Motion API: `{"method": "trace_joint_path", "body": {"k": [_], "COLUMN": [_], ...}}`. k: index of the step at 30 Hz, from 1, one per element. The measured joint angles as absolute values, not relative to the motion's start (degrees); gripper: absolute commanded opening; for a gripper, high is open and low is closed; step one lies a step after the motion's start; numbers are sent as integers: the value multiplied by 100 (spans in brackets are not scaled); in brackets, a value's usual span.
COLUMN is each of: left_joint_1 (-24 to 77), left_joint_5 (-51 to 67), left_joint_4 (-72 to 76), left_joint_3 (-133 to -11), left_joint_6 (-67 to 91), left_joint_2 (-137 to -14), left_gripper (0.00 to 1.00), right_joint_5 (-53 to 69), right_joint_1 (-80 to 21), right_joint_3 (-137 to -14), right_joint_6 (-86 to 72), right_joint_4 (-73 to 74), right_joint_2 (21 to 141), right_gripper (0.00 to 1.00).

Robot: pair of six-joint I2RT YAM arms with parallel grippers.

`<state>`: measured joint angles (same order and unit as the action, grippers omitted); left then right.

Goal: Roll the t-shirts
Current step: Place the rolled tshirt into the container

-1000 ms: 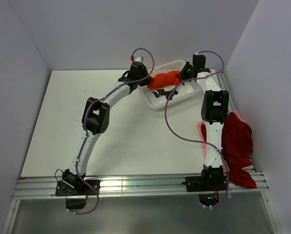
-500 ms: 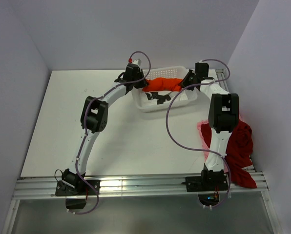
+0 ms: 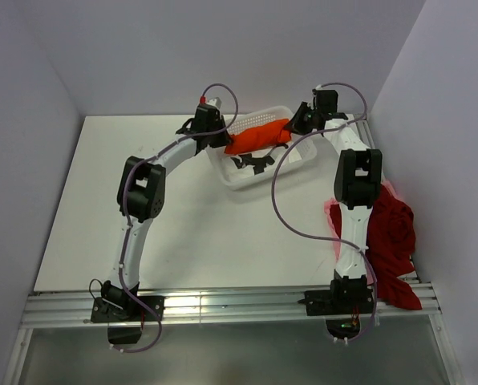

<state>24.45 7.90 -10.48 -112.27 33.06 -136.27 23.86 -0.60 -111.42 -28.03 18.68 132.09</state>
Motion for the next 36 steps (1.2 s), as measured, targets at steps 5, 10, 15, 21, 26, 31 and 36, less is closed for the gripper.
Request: {"method": "trace_joint_path", "body": {"k": [5, 10, 15, 21, 26, 31, 36], "left_joint_1": [2477, 2580, 2716, 2746, 2718, 2641, 2602], "left_joint_5": [766, 607, 314, 32, -128, -150, -132], "left_joint_4": [-1260, -1603, -1890, -2012, -2121, -2106, -2097], "left_joint_3": [-11231, -11371, -11371, -11183, -11085, -10982, -10982], "left_joint_6": [3301, 3326, 3479, 3579, 3579, 3581, 3621], "left_joint_2": [-13485, -13461, -13367, -13150, -12940, -12811, -12842], "left_gripper": [0, 0, 0, 0, 0, 0, 0], "right_joint_5": [2766, 2921, 2985, 2995, 3009, 3002, 2941], "right_joint_1": [-49, -34, -27, -123, -213, -248, -250], "right_joint_3": [-11568, -11712, -11727, -11802, -11804, -11824, -12022], "right_joint_6": [-2672, -2585, -2543, -2429, -2368, -2298, -2279], "right_joint_4": [1975, 2023, 2040, 2191, 2206, 2283, 2512], "right_joint_2": [13526, 13614, 13622, 13633, 13633, 13633, 13675], "right_gripper": [0, 0, 0, 0, 0, 0, 0]}}
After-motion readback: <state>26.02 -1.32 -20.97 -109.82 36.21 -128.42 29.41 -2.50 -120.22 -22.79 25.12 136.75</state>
